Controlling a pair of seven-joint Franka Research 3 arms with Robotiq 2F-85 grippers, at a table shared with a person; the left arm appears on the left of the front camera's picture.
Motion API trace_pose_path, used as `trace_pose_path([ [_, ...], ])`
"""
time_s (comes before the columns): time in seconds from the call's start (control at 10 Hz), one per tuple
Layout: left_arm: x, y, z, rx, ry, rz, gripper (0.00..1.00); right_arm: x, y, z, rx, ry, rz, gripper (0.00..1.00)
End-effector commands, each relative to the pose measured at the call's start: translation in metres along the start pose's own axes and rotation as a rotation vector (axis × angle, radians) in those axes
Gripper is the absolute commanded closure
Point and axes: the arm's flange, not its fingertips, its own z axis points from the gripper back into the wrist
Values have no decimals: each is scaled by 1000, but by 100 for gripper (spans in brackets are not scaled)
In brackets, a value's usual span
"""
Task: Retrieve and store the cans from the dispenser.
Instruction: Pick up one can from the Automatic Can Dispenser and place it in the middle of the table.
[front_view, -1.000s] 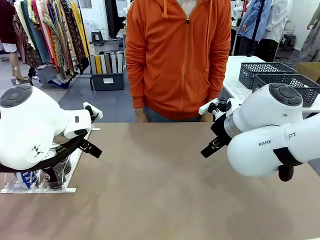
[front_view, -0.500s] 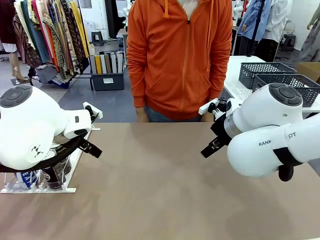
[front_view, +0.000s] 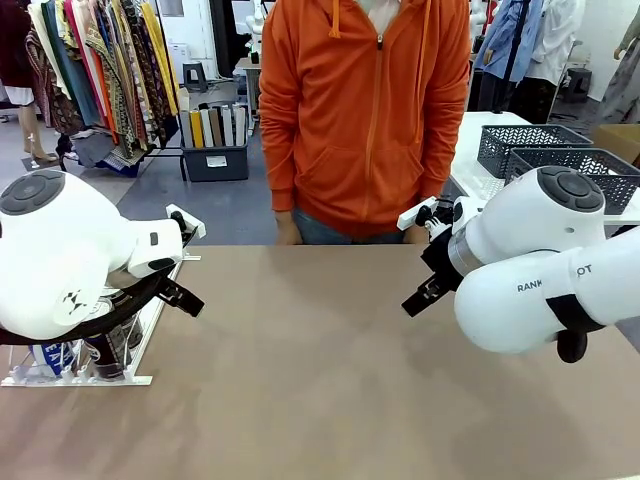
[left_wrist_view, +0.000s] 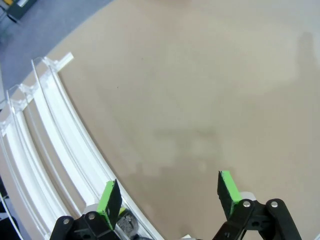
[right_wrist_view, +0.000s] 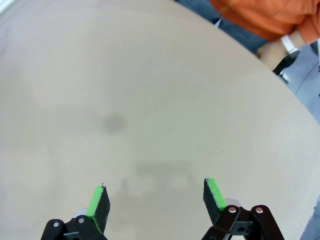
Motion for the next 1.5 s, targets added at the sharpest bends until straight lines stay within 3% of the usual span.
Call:
trace_pose_path([
  [0.0,1,-1,19,-145,86,-18,0,0,-5,23,157,65,-65,0],
  [0.1,2,0,37,-247,122,-34,0,2,-8,46,268,83,-187,0],
  [0.2,11,1,61,-318,156,212,0,1,-12,71,370,51,-299,0],
  [0.3,14,10,89,-374,190,353,0,-3,-22,101,481,31,-412,0],
  [0.5,-2,64,166,-590,60,473,0,-37,-48,181,718,-107,-465,0],
  [0.6,-29,112,212,-721,-83,537,0,-70,-76,223,801,-258,-530,0],
  [0.8,-108,195,257,-841,-355,729,0,-154,-132,269,855,-579,-684,0],
  [1.0,-205,250,260,-905,-568,954,0,-239,-173,271,875,-767,-884,0],
  [1.1,-240,263,256,-908,-620,1050,0,-269,-185,263,880,-812,-977,0],
  [1.3,-276,277,241,-903,-655,1145,0,-301,-199,247,879,-833,-1101,0],
  [1.4,-279,279,235,-871,-640,1166,0,-297,-203,234,869,-783,-1127,0],
])
